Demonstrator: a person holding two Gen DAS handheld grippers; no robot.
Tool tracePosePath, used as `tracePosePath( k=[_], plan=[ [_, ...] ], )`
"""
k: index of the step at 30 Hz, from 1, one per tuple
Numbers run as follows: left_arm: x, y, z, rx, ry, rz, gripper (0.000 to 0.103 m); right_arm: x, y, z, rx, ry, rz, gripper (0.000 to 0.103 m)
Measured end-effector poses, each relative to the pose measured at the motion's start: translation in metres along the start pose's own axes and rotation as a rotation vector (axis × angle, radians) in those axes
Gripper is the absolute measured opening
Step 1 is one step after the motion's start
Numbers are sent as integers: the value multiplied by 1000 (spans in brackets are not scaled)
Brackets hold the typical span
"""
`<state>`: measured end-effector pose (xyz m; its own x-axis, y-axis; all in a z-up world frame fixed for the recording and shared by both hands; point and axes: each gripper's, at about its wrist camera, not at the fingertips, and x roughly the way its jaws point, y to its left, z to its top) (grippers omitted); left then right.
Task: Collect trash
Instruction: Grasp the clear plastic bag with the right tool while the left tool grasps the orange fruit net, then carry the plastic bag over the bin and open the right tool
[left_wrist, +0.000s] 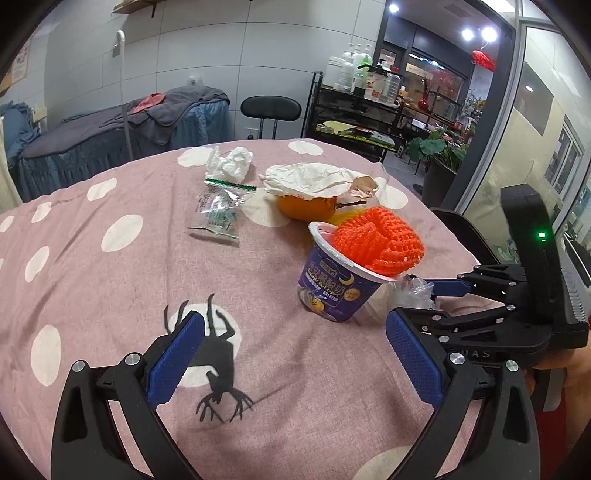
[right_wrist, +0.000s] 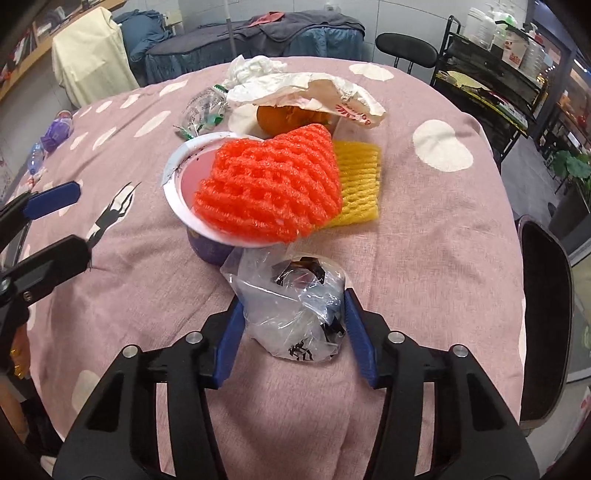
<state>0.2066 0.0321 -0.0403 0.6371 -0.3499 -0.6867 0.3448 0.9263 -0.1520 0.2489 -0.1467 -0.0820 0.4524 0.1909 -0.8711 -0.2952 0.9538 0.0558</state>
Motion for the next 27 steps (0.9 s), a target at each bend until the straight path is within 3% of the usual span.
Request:
tracePosePath(
  k=[8,15,19,20,23,27],
  plan=[
    [20,-39,31,138,5,-35,94,-43,-32,-26,130,-92,-18,50],
    [59,-87,47,313,94,-27,85,-70,-62,-49,229,-138,-35,50],
    [78,-95,49,330,132,-9,70,-76,-71,-61,263,-150,-35,50],
    [79,-96,48,325,133,-5,61,-77,-73,-63,269,-152,-33,50],
    [77,-94,50,286,124,-21,41,-79,-74,-70,283,-165,-26,50],
    [67,-95,51,269,90,-36,24,-82,-79,-75,300,-188,-21,50]
  ],
)
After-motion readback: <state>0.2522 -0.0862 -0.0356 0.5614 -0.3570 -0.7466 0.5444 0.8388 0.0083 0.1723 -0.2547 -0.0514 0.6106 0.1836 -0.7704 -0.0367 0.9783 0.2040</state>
